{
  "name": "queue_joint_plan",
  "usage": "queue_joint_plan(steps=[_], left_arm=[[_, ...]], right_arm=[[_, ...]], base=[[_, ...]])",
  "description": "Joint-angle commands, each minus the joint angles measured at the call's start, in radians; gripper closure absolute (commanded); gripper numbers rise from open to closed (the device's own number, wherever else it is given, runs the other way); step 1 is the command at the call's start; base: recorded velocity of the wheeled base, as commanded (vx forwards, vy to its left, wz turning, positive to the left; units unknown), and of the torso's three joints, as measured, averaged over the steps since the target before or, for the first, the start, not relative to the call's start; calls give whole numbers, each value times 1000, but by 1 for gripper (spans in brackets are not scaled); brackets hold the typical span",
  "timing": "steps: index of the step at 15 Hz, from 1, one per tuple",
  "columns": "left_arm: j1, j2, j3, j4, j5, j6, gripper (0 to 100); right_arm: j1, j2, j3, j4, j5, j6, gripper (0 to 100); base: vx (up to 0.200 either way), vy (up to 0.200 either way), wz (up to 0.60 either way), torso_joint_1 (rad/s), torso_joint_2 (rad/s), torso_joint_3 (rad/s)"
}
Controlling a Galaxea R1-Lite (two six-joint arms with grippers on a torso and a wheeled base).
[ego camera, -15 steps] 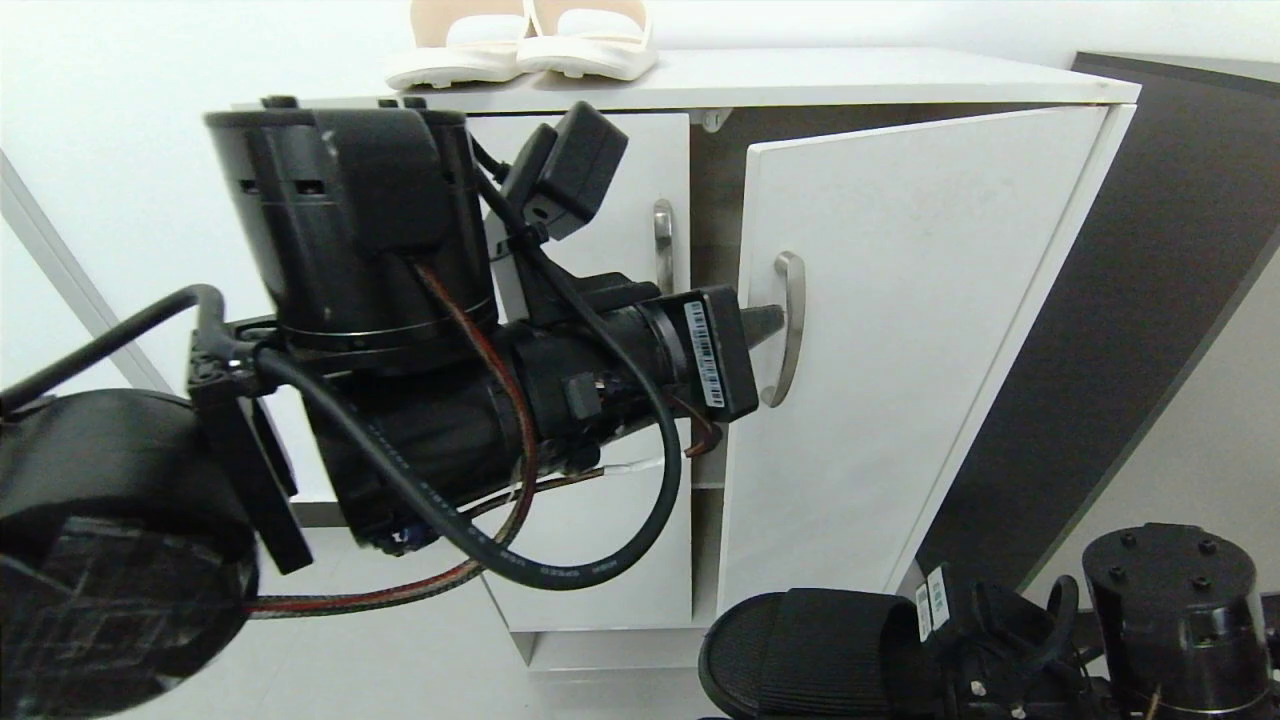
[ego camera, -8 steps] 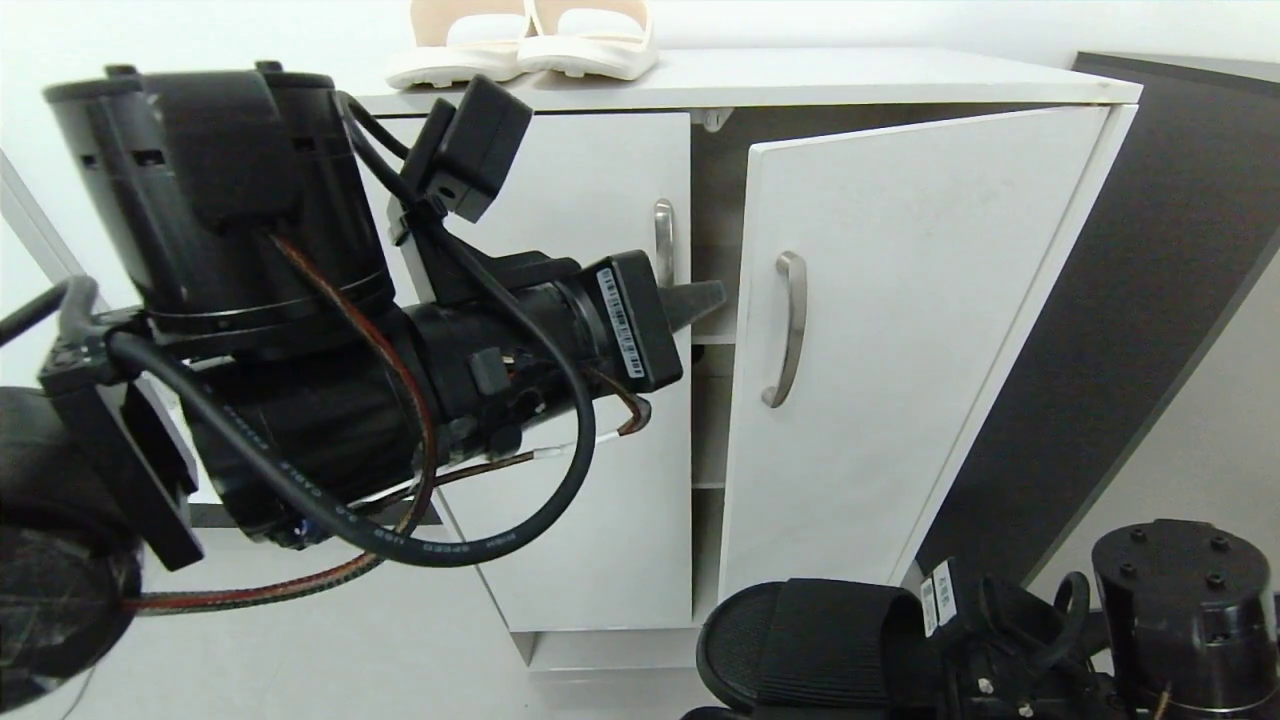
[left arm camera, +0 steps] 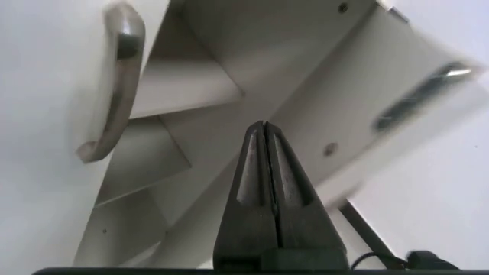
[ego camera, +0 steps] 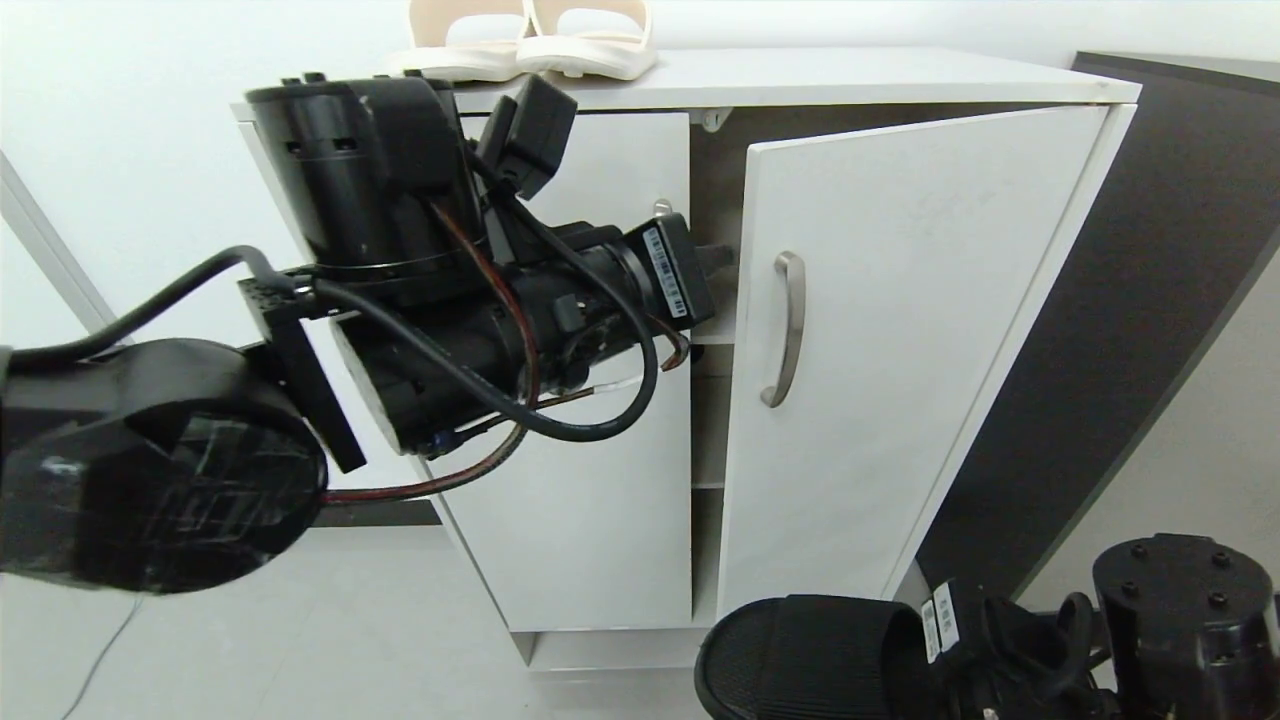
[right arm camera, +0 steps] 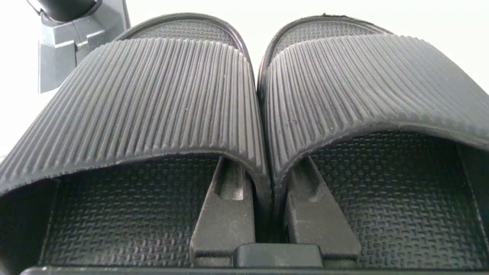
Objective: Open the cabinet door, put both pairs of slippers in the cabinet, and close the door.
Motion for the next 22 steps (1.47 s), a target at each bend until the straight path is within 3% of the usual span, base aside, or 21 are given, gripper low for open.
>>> queue_joint_plan(steps=[1, 5, 9, 13, 18, 20, 22], left_arm=[[0, 58, -21, -3, 1, 0, 100], [3, 90, -34, -4, 8, -4, 100], [-3, 116, -11, -84, 8, -14, 100], [-153, 136, 76, -224, -4, -22, 100], [-275, 250, 22, -371, -25, -17, 100], [-270, 259, 24, -376, -24, -19, 100], [-232, 242, 27, -374, -22, -19, 100]], right_arm=[[2, 5, 1, 0, 1, -1, 100], [16, 19, 2, 5, -1, -3, 100], [43, 28, 5, 5, -1, -1, 100], [106, 19, 31, 0, 1, -1, 100], [140, 25, 44, -2, 1, -3, 100], [138, 28, 44, -2, 1, -1, 100], [138, 28, 44, -2, 1, -1, 100]], base=[[0, 0, 0, 0, 0, 0], [0, 0, 0, 0, 0, 0], [-200, 0, 0, 2, -1, -1], [-200, 0, 0, 0, 4, 6], [-80, 0, 0, 0, 1, 1], [0, 0, 0, 0, 0, 0], [0, 0, 0, 0, 0, 0]])
